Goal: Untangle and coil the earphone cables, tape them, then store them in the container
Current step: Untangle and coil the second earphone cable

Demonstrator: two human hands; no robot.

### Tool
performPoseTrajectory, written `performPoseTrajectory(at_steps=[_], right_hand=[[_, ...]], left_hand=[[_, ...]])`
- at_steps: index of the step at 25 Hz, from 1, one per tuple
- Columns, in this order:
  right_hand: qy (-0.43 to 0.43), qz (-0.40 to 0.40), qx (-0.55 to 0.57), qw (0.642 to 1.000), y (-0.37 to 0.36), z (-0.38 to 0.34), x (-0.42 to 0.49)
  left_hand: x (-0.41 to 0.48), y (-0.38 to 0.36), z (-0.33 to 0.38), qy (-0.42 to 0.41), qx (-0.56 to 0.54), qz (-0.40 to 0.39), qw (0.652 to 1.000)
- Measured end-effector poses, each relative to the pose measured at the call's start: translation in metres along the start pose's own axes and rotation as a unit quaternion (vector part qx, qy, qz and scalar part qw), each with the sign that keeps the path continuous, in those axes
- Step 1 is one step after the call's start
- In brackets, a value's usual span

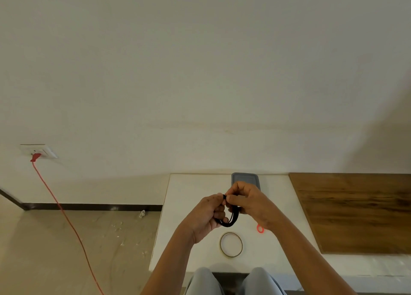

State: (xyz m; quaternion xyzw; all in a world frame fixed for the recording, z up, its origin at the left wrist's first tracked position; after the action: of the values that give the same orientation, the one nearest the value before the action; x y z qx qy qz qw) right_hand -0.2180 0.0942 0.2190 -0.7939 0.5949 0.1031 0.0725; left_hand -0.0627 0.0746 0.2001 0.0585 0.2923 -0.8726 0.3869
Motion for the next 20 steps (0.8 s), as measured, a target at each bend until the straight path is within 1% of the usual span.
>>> performPoseTrajectory(at_steps=[3, 5, 8, 10, 12, 14, 16, 18, 20], right_hand=[[0.027, 0.048, 0.024, 0.998, -0.009, 0.008, -0.004], [0.027, 0.066, 0.039, 0.997, -0.01, 0.011, -0.004], [-0.01, 0.026, 0.089, 0.996, -0.006, 0.011, -0.002], [-0.028, -0.001, 0.099, 0.995, -0.005, 0.01, -0.002], [-0.03, -0.015, 0.077, 0.996, -0.006, 0.012, -0.001], [-0.025, -0.029, 0.022, 0.999, -0.008, 0.014, -0.001], [-0.019, -0.057, -0.025, 0.998, -0.007, 0.015, 0.0], [-0.019, -0.085, -0.065, 0.994, -0.007, 0.016, 0.001], [-0.023, -0.095, -0.084, 0.992, -0.007, 0.018, 0.003]], left_hand=[[0.003, -0.001, -0.006, -0.028, -0.022, 0.025, 0.999], [0.002, -0.002, -0.006, -0.031, -0.044, 0.031, 0.998], [0.001, -0.002, -0.004, -0.01, -0.082, 0.034, 0.996], [-0.001, -0.001, -0.004, 0.014, -0.104, 0.029, 0.994], [-0.001, 0.005, -0.005, 0.049, -0.145, 0.009, 0.988], [-0.002, 0.012, -0.004, 0.099, -0.169, -0.029, 0.98], [-0.004, 0.018, 0.0, 0.148, -0.141, -0.054, 0.977], [-0.006, 0.022, 0.004, 0.186, -0.086, -0.072, 0.976], [-0.008, 0.025, 0.007, 0.195, -0.037, -0.088, 0.976]])
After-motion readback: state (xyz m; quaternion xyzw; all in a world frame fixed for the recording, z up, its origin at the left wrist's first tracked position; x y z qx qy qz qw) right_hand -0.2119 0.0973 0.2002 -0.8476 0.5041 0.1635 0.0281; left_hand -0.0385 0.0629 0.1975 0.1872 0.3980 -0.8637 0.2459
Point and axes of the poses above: each hand's wrist, its own x-axis towards the middle knuckle, its own y-axis out of the back of the hand, z = x × y, the point moved 1 cm from there along x, towards the middle knuckle, and after that the axes turned 11 degrees about -z, right-handed, at the moved point
